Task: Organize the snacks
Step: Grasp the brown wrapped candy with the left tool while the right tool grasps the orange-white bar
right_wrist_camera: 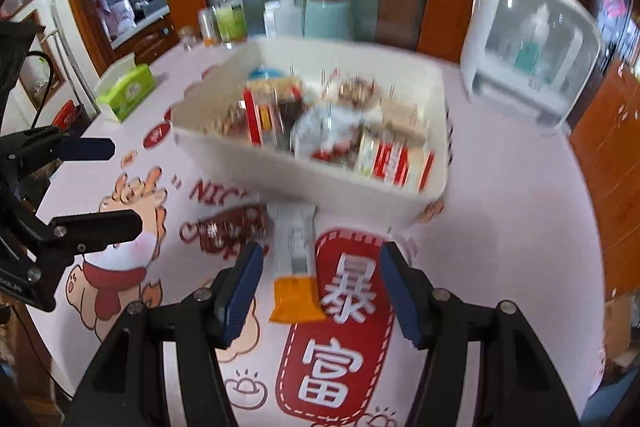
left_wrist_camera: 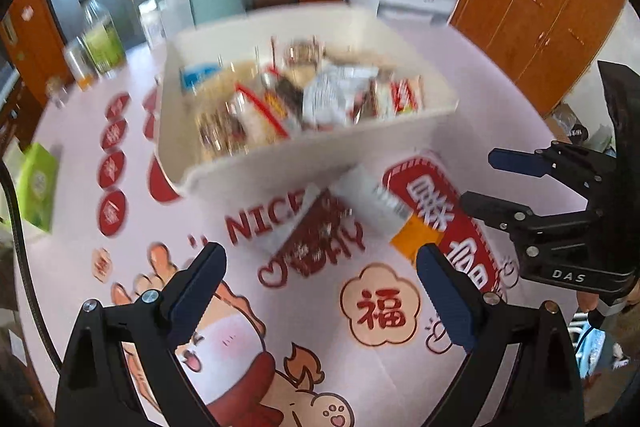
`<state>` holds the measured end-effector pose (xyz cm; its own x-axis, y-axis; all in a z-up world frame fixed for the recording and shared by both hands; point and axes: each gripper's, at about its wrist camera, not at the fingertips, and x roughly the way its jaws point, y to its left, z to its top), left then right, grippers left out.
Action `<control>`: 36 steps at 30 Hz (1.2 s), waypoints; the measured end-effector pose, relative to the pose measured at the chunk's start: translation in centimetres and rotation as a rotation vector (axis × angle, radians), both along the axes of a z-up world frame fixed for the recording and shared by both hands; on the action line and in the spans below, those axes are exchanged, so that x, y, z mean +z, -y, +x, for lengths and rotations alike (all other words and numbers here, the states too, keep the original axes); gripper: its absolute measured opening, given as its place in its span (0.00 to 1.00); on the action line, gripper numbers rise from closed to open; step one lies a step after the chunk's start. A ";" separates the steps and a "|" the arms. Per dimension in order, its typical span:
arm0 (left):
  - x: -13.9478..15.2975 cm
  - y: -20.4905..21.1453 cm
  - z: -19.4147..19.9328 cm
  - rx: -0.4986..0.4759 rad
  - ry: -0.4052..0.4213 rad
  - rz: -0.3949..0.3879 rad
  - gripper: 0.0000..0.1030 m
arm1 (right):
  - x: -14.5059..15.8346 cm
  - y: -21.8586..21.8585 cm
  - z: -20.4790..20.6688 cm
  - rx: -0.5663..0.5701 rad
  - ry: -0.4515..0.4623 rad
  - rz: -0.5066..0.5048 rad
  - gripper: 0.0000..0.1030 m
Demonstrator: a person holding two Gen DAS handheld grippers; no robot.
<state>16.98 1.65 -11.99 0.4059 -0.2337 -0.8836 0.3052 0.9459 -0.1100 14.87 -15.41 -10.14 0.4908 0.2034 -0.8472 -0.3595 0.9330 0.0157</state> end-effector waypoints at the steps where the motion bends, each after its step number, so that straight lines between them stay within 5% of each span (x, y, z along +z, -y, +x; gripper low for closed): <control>1: -0.6 0.0 0.2 0.001 -0.010 0.006 0.93 | -0.8 0.0 0.1 -0.004 -0.020 0.004 0.59; 12: -7.3 1.3 3.6 -0.008 -0.065 0.104 0.93 | -6.8 -1.0 1.5 -0.012 -0.154 0.000 0.59; 22: -10.4 2.1 5.6 -0.003 -0.085 0.138 0.91 | -9.8 -1.8 2.7 -0.024 -0.201 -0.016 0.59; 31: -11.4 2.7 5.7 0.005 -0.055 0.131 0.70 | -10.3 -2.8 2.5 -0.010 -0.129 -0.061 0.58; 34: -11.2 2.8 5.5 0.024 -0.033 0.124 0.54 | -10.3 -2.9 2.4 -0.007 -0.116 -0.060 0.56; 36: -11.1 3.0 5.4 0.039 -0.025 0.123 0.42 | -10.2 -2.8 2.2 -0.005 -0.111 -0.054 0.45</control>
<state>22.40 -1.32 -23.14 0.3901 -0.1076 -0.9145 0.2663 0.9639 0.0002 17.04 -12.63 -20.30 0.3940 0.1538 -0.9061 -0.3540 0.9352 0.0049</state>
